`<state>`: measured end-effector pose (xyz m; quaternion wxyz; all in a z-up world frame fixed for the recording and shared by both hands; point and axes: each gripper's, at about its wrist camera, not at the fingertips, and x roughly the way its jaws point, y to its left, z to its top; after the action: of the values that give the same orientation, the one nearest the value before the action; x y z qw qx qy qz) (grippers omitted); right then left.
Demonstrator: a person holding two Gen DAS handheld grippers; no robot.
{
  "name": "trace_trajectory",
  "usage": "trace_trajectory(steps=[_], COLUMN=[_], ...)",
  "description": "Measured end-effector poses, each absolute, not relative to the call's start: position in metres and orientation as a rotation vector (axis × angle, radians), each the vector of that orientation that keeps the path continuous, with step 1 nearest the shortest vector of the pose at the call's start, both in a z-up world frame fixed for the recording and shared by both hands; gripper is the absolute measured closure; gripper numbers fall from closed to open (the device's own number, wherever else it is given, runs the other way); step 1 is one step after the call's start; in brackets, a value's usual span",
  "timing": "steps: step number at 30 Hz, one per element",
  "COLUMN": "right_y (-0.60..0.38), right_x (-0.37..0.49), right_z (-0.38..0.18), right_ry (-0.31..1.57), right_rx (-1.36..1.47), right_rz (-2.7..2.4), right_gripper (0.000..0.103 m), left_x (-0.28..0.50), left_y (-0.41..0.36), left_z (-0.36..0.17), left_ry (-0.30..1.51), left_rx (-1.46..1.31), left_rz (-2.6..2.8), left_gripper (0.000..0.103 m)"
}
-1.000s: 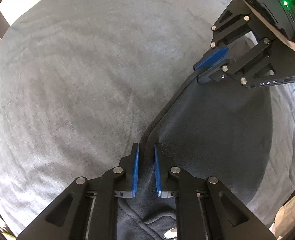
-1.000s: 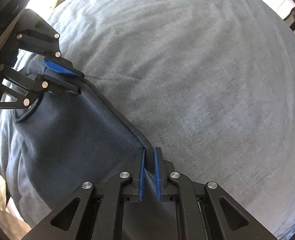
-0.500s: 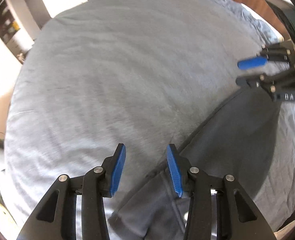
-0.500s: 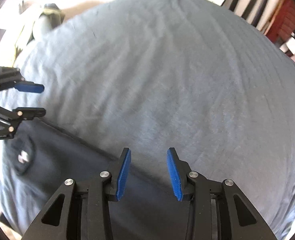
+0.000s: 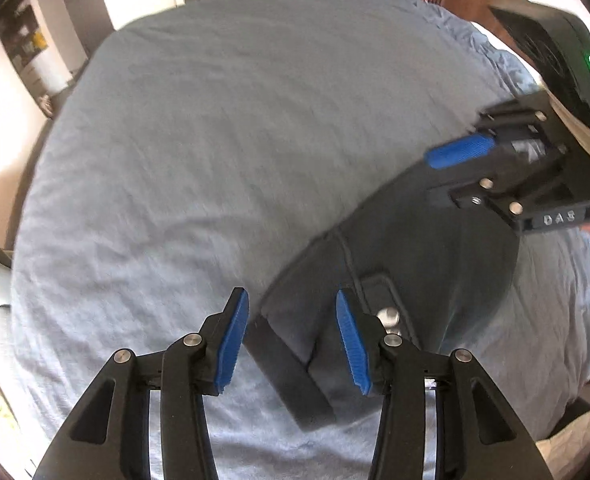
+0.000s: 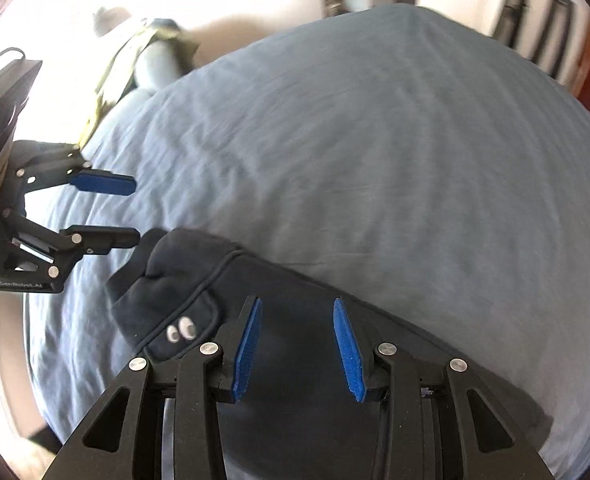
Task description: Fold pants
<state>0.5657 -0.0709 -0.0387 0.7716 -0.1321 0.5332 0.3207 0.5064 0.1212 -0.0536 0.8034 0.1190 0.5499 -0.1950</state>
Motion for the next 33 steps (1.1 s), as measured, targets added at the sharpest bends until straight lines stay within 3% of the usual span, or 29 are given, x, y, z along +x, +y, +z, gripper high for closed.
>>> trace_trajectory(steps=[15, 19, 21, 24, 28, 32, 33], right_y=[0.010, 0.019, 0.021, 0.029, 0.033, 0.028, 0.026], right_x=[0.590, 0.593, 0.594, 0.590, 0.591, 0.598, 0.599], right_z=[-0.091, -0.107, -0.111, -0.113, -0.109, -0.112, -0.111], right_ry=[1.290, 1.320, 1.327, 1.310, 1.275, 1.290, 1.292], right_rx=[-0.428, -0.455, -0.461, -0.488, -0.499, -0.424, -0.408], right_rz=[0.939, 0.930, 0.921, 0.909, 0.883, 0.844, 0.836], right_gripper=[0.065, 0.066, 0.075, 0.083, 0.085, 0.082, 0.075], left_x=[0.528, 0.528, 0.524, 0.519, 0.525, 0.532, 0.532], left_y=[0.153, 0.154, 0.150, 0.144, 0.149, 0.148, 0.146], left_z=[-0.122, -0.127, -0.125, -0.115, -0.111, -0.127, -0.128], left_ry=[1.302, 1.297, 1.278, 1.237, 1.237, 1.276, 1.274], left_rx=[0.143, 0.138, 0.165, 0.233, 0.203, 0.207, 0.214], left_rz=[-0.496, -0.489, -0.488, -0.472, -0.441, -0.402, -0.391], left_gripper=[0.059, 0.081, 0.086, 0.087, 0.087, 0.087, 0.087])
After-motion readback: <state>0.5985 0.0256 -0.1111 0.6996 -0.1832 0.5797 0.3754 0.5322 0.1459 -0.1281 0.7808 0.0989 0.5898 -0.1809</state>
